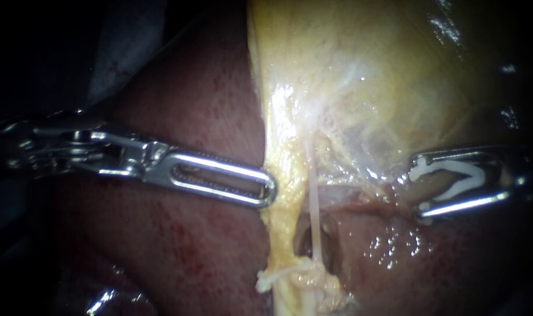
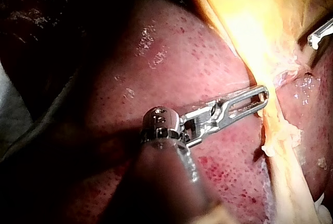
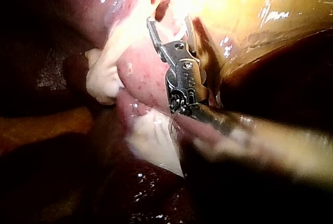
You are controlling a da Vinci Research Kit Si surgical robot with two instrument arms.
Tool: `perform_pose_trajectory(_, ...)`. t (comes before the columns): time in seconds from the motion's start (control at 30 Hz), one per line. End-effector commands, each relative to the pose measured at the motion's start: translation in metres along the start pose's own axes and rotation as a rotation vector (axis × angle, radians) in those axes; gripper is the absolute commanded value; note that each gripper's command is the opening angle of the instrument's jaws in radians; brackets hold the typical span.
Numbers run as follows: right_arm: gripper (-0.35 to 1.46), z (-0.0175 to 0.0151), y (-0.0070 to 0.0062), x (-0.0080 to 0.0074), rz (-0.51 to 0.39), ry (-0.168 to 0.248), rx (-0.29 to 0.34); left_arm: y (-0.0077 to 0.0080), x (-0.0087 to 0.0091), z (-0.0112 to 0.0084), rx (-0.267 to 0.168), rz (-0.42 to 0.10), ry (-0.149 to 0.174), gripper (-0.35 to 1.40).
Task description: Clipping second clip left tube
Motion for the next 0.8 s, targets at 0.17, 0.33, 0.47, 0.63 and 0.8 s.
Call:
perform_pose_trajectory(0.17,0.51,0.0001,-0.0001,0.0,0.0,0.0,0.0,-0.0003,0.0001,-0.0003,0.001,0.0,0.001,-0.35)
perform_pose_trajectory(0.33,0.52,0.0004,-0.0002,0.0,0.0,0.001,-0.001,-0.0014,0.0003,-0.0013,0.007,-0.003,0.004,-0.35)
perform_pose_trajectory(0.47,0.53,0.0006,-0.0002,-0.0001,-0.001,0.001,-0.002,-0.0024,0.0005,-0.002,0.011,-0.005,0.006,-0.35)
perform_pose_trajectory(0.63,0.53,0.001,-0.0004,-0.0001,-0.001,0.001,-0.001,-0.0037,0.0006,-0.0027,0.02,-0.002,0.008,-0.35)
perform_pose_trajectory(0.8,0.53,0.0017,-0.0006,-0.0003,-0.003,-0.001,0.007,-0.0044,0.0003,-0.0036,0.018,0.0,0.002,-0.35)
